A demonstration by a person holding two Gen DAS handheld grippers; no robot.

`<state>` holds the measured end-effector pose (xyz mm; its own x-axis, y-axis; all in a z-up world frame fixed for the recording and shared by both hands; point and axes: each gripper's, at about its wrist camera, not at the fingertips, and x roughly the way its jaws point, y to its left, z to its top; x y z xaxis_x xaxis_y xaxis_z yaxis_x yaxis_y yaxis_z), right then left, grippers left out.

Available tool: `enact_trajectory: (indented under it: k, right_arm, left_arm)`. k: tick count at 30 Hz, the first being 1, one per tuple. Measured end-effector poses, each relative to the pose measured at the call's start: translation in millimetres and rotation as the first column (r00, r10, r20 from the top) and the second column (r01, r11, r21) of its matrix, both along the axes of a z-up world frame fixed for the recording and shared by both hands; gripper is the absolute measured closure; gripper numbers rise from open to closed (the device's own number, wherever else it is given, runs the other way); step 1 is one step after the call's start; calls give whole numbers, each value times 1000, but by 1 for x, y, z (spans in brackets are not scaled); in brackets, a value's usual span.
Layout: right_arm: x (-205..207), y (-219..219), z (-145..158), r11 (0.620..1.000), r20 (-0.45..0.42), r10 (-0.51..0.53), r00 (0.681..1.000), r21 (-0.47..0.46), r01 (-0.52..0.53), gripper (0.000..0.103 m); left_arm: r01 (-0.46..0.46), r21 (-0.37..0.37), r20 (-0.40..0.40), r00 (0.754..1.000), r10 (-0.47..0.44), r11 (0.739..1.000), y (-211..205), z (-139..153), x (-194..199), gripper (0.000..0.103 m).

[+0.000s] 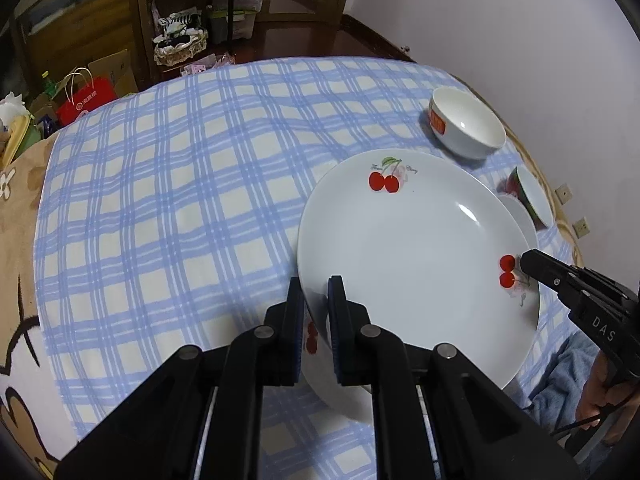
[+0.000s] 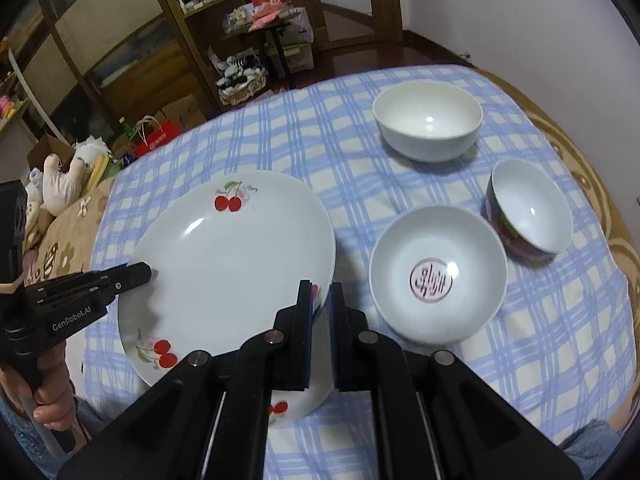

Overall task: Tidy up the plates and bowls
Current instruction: 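Lift and carry the cherry plate with both grippers over the plate stack, then lower the held cherry plate onto the plate stack with both grippers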

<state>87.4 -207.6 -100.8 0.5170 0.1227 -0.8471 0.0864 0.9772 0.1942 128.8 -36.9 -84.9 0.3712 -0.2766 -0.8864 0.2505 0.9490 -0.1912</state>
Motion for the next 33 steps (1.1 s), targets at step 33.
enact_trajectory:
  k: [33]
  right_arm:
    - [3,21,-55,994,-142,43,989,-95,-56,95]
  left_arm:
    - [77,-3,-71,994,-77,997,7,-60,9,90]
